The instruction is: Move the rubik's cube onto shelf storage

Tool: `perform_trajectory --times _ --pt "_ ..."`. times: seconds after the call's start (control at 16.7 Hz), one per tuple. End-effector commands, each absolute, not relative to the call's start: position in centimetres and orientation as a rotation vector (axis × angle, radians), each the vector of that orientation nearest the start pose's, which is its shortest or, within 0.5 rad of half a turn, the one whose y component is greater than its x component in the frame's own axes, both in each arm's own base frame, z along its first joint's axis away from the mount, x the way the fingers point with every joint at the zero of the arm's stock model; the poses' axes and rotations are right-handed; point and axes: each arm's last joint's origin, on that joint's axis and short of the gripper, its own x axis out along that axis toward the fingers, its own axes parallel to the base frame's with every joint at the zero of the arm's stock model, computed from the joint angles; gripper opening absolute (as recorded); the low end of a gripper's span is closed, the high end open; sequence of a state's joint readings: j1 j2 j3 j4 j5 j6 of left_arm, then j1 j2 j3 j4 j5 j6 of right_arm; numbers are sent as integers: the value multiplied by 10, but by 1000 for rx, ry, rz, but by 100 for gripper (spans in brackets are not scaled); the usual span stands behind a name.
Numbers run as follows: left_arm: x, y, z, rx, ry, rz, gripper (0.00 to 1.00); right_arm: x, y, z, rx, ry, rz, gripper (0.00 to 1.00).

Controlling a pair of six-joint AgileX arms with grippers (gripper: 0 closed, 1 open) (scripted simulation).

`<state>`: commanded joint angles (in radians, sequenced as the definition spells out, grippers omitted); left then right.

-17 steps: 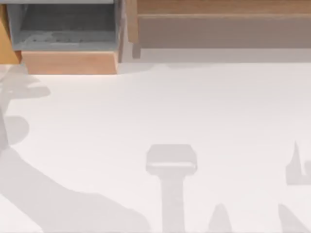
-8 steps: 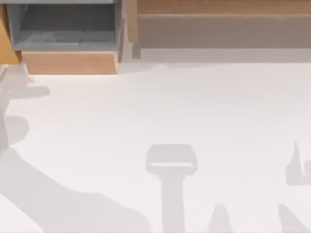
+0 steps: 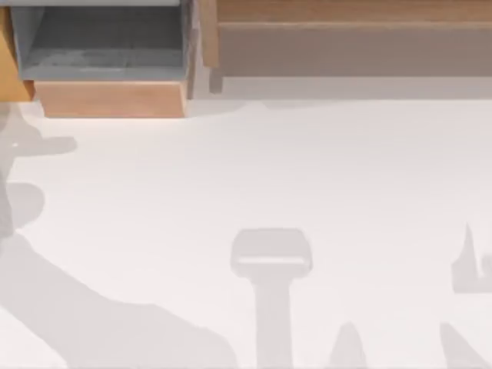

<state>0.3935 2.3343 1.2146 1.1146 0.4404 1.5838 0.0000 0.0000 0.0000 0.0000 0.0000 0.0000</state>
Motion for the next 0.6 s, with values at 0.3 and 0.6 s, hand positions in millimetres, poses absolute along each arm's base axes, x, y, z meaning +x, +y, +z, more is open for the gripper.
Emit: perform_trajectory --times 0.3,0.6 --pt "433 171 95 1571 -16 -16 0 106 -1 160 0 0 0 100" --pt "428 173 93 1562 -5 -19 0 106 -1 160 0 0 0 100"
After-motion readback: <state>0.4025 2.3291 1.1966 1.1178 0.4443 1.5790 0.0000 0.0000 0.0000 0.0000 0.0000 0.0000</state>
